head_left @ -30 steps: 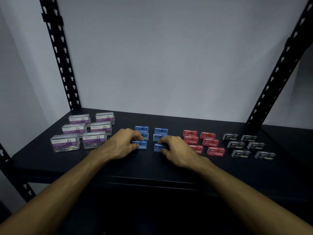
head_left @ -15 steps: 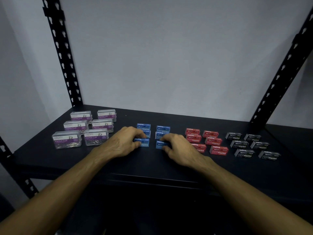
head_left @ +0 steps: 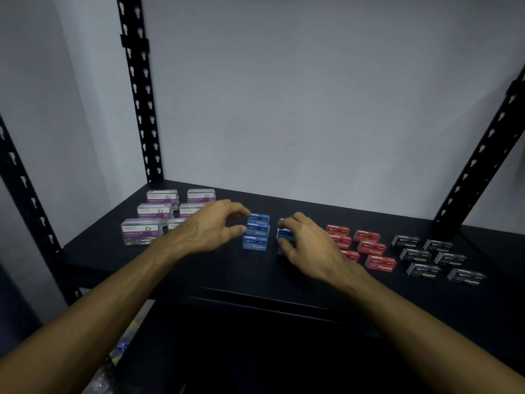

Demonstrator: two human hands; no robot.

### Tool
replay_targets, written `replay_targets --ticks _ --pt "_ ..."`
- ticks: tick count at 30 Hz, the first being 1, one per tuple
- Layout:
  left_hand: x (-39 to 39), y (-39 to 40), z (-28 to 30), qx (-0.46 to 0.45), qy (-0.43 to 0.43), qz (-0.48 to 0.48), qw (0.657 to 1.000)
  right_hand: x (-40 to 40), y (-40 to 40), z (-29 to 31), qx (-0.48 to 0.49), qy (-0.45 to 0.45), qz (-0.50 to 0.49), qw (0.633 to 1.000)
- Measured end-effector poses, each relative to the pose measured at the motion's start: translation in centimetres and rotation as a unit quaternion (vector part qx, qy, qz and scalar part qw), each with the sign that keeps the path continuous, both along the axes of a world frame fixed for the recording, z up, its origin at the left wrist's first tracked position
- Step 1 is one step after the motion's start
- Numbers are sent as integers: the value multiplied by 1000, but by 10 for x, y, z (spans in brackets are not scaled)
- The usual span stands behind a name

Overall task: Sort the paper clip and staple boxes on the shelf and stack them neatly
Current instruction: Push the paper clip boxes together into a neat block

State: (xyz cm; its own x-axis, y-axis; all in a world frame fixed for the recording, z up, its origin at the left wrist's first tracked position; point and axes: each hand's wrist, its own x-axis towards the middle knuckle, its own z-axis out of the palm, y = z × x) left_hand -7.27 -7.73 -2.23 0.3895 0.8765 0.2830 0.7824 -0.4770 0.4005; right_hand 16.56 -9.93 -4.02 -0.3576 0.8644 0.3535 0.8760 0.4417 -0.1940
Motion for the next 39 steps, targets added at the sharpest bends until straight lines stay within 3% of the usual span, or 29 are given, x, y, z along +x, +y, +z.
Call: replay_targets --ticks 8,20,27,39 --pt "-74 -10 13 17 -40 71 997 -57 7 13 -23 32 76 996" --pt "-161 -25 5 -27 43 206 977 -157 31 8 -23 1 127 992" --pt "-164 -21 -7 -63 51 214 973 -173 41 5 -54 -2 134 990" --pt "-153 -15 -18 -52 -26 141 988 -148 35 2 -83 0 109 991"
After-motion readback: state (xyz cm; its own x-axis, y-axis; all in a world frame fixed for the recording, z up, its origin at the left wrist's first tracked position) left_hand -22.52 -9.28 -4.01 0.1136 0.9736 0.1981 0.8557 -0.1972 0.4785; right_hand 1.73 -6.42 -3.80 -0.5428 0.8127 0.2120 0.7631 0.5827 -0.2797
